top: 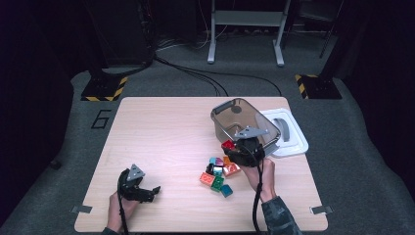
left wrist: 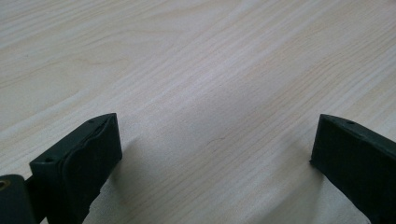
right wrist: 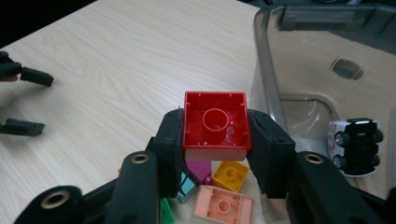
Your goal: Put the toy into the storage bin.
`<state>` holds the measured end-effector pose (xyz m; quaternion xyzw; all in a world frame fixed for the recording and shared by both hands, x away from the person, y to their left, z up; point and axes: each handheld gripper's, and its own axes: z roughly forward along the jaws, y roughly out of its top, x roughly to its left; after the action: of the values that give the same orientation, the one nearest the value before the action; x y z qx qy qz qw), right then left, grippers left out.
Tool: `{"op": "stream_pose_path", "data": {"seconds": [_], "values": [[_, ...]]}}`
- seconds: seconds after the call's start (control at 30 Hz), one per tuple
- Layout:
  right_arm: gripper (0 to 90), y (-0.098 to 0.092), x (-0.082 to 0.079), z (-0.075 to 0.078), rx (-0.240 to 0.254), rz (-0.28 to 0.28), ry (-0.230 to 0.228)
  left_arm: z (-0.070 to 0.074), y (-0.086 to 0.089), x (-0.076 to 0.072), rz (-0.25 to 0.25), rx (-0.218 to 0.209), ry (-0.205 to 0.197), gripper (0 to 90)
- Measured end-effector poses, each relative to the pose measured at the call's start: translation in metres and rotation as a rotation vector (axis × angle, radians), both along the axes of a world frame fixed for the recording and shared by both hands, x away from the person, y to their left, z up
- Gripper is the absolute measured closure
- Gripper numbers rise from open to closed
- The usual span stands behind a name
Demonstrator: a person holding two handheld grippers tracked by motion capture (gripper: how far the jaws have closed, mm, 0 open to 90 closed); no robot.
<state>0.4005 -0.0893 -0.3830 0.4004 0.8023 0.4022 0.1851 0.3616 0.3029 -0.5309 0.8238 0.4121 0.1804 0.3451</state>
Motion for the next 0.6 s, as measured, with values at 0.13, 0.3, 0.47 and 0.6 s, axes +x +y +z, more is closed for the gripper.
{"op": "stream_pose_path", "data": {"seconds": [0.13, 0.3, 0.47, 0.6], "values": [[58.8, -0.007, 0.008, 0.010, 0.001, -0.017, -0.001, 0.000, 0.000, 0.000, 0.000, 0.000, 0.000, 1.5], [58.8, -0.019, 0.017, 0.023, 0.002, -0.046, -0.004, 0.000, 0.000, 0.000, 0.000, 0.000, 0.000, 1.5], [58.8, -0.032, 0.027, 0.029, -0.005, -0.085, 0.011, 0.000, 0.000, 0.000, 0.000, 0.000, 0.000, 1.5], [58.8, -0.042, 0.036, 0.028, -0.024, -0.102, 0.044, 0.000, 0.000, 0.000, 0.000, 0.000, 0.000, 1.5]]}}
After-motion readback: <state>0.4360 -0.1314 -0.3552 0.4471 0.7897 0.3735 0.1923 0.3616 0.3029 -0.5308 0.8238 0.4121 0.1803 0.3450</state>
